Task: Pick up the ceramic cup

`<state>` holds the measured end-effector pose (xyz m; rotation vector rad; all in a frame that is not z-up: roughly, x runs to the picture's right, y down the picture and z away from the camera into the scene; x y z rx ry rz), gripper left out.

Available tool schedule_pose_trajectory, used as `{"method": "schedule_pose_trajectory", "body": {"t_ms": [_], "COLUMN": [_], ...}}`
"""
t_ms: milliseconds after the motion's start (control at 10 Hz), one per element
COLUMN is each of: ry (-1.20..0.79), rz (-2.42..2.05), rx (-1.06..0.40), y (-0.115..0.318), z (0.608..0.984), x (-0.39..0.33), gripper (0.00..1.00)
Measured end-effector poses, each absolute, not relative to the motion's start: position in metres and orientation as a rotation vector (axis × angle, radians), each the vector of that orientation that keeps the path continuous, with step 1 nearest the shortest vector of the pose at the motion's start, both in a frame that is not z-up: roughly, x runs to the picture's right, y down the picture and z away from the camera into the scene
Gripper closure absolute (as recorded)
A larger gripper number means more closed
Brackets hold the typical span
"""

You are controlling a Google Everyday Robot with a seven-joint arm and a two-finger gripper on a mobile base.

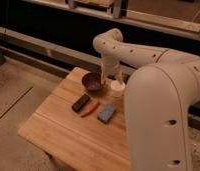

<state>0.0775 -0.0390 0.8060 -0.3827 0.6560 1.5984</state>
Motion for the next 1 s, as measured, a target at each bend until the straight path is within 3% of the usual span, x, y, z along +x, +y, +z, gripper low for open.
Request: {"method": "schedule_pose_trajectory", "body": {"t_ms": [700, 800, 1000], "ry": [0.654, 0.649, 0.64], "rz": [1.571, 1.576, 1.595], "rx": [-0.459, -0.459, -0.446], "y": [-0.019, -0.018, -0.017], "z": [0.843, 0.844, 0.846], "x": [0.064, 0.066, 0.07], "gripper": [0.35, 0.4, 0.6]}}
